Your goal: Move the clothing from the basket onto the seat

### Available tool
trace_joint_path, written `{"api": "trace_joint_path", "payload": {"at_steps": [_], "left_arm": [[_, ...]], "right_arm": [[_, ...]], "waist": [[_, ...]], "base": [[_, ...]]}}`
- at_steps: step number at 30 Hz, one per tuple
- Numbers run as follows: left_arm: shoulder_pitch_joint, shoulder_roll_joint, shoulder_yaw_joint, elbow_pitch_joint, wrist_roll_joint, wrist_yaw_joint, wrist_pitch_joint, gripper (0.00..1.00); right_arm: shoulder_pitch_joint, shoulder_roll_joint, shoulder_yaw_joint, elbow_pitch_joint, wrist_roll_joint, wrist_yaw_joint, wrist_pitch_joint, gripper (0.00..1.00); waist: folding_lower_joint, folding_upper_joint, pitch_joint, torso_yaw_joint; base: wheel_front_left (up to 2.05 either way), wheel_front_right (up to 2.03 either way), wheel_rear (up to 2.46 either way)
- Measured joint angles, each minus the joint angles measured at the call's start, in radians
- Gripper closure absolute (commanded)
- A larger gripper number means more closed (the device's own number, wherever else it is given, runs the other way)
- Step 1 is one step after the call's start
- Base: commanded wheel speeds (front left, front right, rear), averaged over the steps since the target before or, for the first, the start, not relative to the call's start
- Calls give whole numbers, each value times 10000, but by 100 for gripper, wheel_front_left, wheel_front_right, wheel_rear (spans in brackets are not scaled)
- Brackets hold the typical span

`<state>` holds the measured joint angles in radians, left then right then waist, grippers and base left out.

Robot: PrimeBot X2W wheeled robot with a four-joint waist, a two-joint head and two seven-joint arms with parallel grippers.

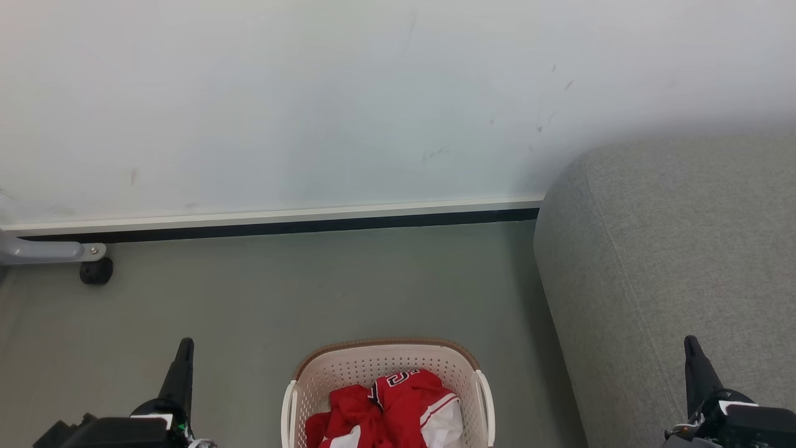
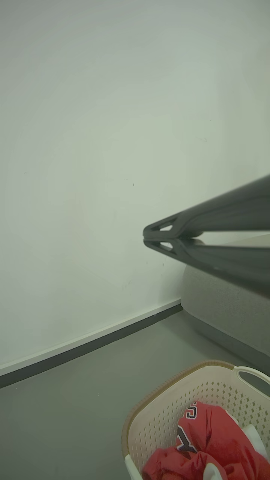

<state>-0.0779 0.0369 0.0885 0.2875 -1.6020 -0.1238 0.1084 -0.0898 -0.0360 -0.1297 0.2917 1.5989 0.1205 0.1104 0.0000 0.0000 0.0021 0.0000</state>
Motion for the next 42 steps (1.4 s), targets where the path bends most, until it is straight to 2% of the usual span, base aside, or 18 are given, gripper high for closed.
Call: {"api": "trace_joint_path", "payload": {"at_steps": [42], "left_arm": [[0,0,0,0,0,0,0,100]], "right_arm": [[0,0,0,0,0,0,0,100]], "waist": [[0,0,0,0]], "base": [[0,0,0]]}}
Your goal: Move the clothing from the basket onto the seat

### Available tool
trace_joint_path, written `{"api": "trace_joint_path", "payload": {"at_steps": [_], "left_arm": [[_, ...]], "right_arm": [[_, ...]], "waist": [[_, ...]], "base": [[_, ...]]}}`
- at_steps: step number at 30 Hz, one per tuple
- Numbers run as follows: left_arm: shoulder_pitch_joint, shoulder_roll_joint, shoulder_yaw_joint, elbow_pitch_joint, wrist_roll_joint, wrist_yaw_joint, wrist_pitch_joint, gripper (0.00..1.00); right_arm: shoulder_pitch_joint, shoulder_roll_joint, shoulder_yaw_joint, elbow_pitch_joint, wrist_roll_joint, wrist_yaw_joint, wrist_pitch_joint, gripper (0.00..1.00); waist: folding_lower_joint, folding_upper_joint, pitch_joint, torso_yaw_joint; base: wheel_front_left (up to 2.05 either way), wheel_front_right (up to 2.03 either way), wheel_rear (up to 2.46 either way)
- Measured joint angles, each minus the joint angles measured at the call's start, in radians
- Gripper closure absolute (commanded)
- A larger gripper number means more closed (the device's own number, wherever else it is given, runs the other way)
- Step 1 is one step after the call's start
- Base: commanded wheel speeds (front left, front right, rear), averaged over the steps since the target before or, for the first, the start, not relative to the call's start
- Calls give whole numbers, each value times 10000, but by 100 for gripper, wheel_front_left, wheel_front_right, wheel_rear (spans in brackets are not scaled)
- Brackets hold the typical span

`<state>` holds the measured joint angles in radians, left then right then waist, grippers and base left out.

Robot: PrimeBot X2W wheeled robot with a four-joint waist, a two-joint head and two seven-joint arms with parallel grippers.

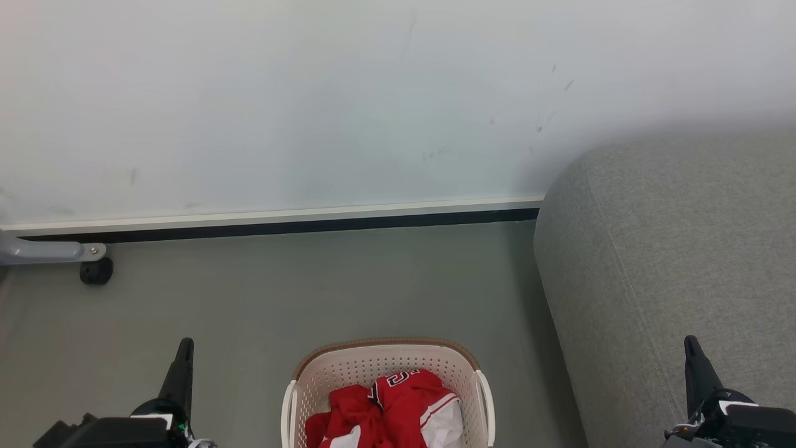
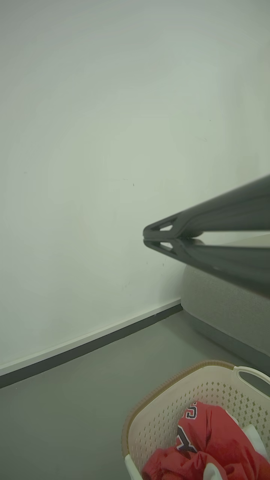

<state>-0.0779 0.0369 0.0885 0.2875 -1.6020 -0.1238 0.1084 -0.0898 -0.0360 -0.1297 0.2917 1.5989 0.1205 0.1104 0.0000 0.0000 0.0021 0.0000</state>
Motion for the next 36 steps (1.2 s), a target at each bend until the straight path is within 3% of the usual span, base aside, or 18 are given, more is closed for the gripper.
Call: {"api": "trace_joint_path", "payload": {"at_steps": [22,23,36], "left_arm": [[9,-8,-6,19,2,2,0,100],[47,-23,-12,88,2,6,-2,0],[400,-109,-58,297,13,12,-253,0]], "right_arm": [[8,10,6,29,-2,-2,-2,100],[33,33,12,100,-4,-6,-4,0],[376,171,242,161,-6,-59,-228,0]], "waist": [[0,0,0,0],[0,0,0,0],[0,0,-6,-2]], "base": [[0,0,0],[0,0,0],[0,0,0]]}}
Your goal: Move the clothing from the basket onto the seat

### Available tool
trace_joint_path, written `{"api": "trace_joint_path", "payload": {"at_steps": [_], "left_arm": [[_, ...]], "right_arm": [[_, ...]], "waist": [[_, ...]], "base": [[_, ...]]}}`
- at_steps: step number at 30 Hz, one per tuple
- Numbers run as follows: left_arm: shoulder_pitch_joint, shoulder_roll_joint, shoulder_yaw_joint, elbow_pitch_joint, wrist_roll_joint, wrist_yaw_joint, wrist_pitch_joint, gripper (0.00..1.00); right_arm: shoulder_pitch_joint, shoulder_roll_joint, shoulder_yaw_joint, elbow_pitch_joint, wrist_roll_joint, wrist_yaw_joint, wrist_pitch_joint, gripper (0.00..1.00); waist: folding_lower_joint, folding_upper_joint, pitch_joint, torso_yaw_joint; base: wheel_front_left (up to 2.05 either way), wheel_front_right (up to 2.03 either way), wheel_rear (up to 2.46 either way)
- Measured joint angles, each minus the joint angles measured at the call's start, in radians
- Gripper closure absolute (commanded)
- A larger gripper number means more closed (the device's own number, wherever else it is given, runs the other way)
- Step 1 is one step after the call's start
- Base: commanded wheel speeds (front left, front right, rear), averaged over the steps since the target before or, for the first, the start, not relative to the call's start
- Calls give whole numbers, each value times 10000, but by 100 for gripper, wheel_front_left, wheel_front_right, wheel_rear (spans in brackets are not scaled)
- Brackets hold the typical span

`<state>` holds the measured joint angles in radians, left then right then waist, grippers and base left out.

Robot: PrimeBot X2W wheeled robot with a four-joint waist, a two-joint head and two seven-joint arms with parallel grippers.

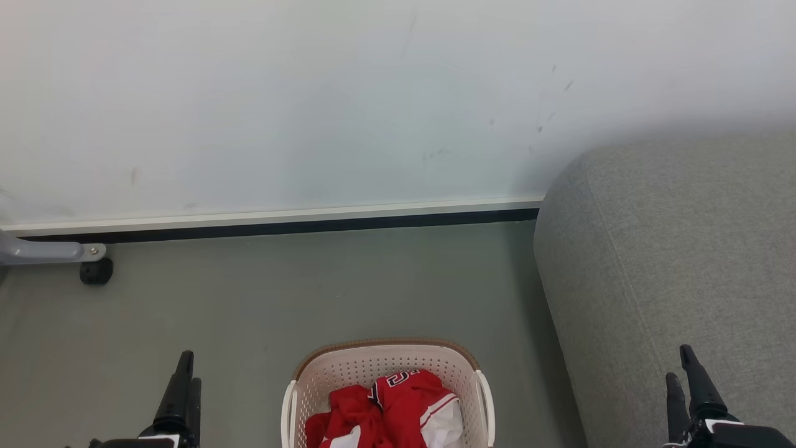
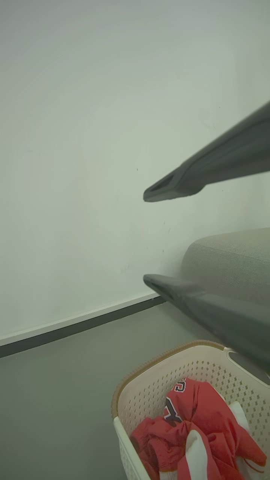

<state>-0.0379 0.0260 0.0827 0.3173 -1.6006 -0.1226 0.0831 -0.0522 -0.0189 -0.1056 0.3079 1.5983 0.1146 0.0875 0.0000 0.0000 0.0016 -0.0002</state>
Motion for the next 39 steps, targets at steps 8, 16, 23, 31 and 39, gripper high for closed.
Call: {"api": "trace_joint_path", "payload": {"at_steps": [8,16,23,31,39], "left_arm": [[-6,81,-127,-215,520,0,-339,0],[-17,180,-337,-380,1206,-2,-600,0],[-58,416,-658,-447,2224,61,-855,0],[-126,731,-1068,-593,3831,362,-1122,0],[-167,1018,-1442,-719,5298,700,-1390,0]], "right_arm": [[-1,-35,169,-240,-291,0,-293,0],[-5,-230,481,-499,-932,0,-591,0],[-18,-435,811,-773,-1714,0,-826,0],[-35,-773,1283,-993,-3129,0,-1143,0],[-76,-1168,1818,-1158,-4702,-46,-1427,0]], "waist": [[0,0,-1,-12],[0,0,4,-32],[0,0,5,-39],[0,0,-5,-32],[0,0,-12,-26]], "base": [[0,0,0],[0,0,0],[0,0,0],[0,0,0],[0,0,0]]}}
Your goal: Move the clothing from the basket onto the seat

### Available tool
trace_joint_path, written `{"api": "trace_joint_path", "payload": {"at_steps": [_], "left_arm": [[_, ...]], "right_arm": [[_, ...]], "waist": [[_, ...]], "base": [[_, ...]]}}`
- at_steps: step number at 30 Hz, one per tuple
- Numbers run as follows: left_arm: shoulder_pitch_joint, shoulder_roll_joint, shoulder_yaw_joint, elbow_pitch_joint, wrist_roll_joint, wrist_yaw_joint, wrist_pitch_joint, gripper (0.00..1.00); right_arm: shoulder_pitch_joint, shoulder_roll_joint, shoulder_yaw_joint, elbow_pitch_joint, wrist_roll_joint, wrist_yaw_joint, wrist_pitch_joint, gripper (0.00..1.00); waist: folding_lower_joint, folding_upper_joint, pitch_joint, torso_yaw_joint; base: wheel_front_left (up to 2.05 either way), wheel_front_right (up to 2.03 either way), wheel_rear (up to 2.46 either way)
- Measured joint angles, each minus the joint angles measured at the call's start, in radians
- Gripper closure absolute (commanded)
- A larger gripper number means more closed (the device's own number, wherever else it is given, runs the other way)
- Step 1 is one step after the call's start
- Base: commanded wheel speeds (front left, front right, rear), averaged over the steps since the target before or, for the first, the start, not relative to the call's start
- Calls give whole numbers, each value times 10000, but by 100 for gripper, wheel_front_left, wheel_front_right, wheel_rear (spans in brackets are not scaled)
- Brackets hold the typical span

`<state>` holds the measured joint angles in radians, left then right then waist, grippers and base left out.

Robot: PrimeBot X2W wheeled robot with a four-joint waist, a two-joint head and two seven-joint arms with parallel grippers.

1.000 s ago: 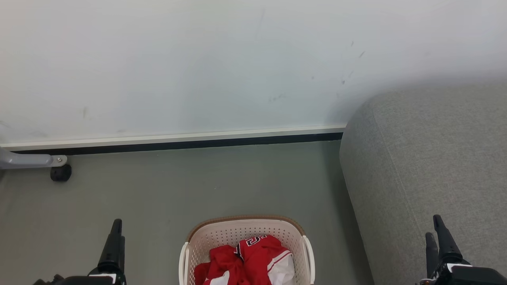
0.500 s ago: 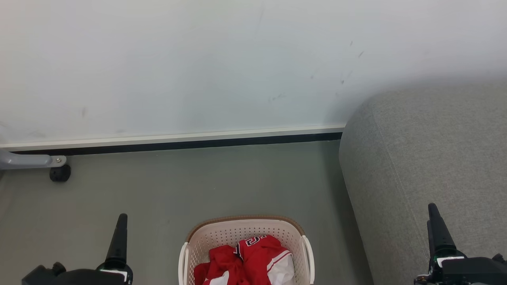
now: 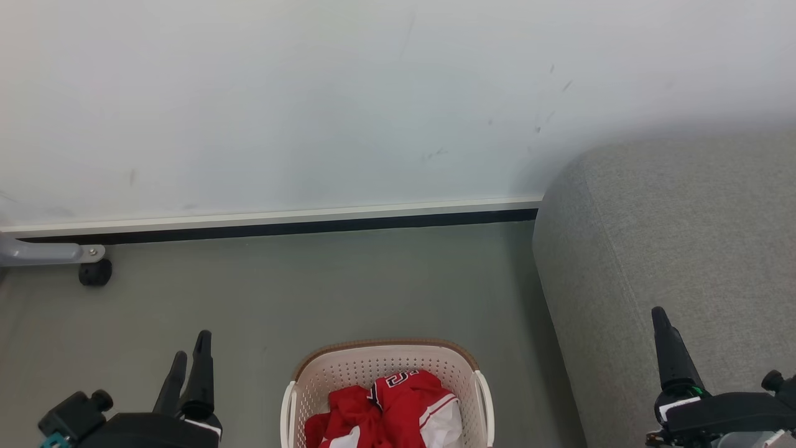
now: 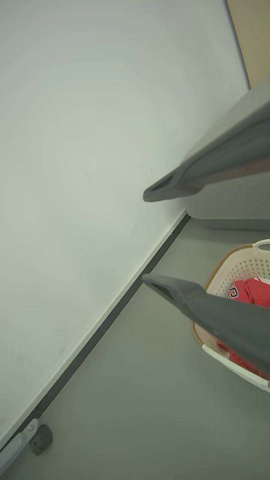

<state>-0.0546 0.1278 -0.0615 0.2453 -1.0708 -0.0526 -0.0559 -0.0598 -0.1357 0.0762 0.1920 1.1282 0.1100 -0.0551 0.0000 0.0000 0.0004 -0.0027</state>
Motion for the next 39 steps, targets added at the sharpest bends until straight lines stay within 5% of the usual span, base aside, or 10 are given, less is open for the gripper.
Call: {"api": "trace_joint_path", "payload": {"at_steps": [16,39], "left_arm": [[-44,184,-353,-301,2080,364,-531,0],[-62,451,-754,-717,4857,614,-1321,0]], "right_arm": [[-94,-270,604,-447,-2192,-307,-525,0],[-95,-612,1248,-989,-4968,-322,-1329,0]], "waist": [[0,0,13,19],[0,0,65,0]], "base": [[0,0,0],[0,0,0]]}}
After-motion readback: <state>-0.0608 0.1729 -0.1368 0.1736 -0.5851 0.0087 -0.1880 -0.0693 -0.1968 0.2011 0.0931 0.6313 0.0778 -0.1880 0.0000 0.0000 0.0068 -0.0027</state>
